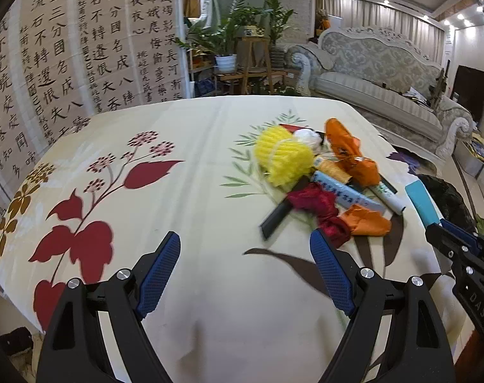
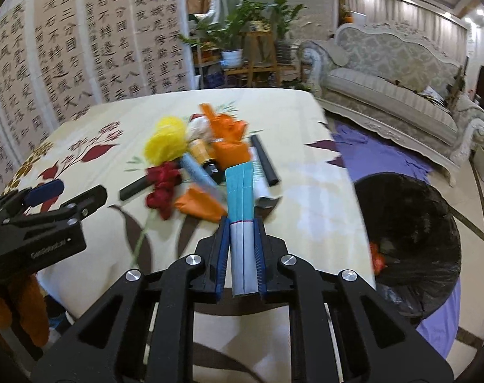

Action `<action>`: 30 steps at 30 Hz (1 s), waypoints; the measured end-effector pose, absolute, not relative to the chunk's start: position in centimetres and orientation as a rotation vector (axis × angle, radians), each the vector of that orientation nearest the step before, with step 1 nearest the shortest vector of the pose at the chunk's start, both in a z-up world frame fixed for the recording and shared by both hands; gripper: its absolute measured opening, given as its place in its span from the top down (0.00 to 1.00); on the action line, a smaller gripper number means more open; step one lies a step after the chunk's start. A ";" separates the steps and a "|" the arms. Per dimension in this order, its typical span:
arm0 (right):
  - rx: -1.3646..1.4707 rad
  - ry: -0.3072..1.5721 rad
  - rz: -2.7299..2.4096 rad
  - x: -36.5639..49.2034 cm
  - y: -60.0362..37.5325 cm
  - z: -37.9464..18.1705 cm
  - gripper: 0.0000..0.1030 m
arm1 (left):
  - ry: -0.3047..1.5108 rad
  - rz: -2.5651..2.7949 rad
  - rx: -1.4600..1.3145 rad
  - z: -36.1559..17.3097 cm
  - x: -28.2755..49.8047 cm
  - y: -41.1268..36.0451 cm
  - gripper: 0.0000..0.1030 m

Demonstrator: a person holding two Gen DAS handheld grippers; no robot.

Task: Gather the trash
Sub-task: 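Grasp the light blue marker with the right gripper while the left gripper grasps the red ribbon, then carry the blue marker and red ribbon over the trash bin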

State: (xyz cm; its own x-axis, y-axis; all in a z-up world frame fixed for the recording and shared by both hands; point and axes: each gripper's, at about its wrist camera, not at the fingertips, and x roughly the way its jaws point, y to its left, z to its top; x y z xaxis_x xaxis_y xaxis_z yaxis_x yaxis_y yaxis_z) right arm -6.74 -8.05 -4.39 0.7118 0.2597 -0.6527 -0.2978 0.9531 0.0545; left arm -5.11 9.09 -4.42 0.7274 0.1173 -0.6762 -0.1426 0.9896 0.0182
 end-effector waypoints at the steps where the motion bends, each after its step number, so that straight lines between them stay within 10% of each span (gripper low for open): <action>1: -0.050 0.713 0.300 -6.5 -8.4 -4.4 0.85 | 0.744 0.138 -0.031 -4.4 -4.8 8.7 0.21; 7: -0.028 0.709 0.272 -5.2 -10.0 -4.6 0.85 | 0.765 0.109 -0.016 -4.8 -3.1 6.8 0.23; 30: 0.053 0.745 0.291 -2.3 -12.1 -6.0 0.85 | 0.834 -0.032 0.007 -6.1 -0.2 3.5 0.81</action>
State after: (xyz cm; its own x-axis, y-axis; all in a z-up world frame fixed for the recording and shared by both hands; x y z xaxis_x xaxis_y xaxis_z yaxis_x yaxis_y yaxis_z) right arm -2.27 -12.07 -6.01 0.6966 0.2795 -0.6608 -0.2422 0.9585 0.1501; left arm -0.18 3.48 -6.12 0.6713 -0.0255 -0.7407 0.0308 0.9995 -0.0065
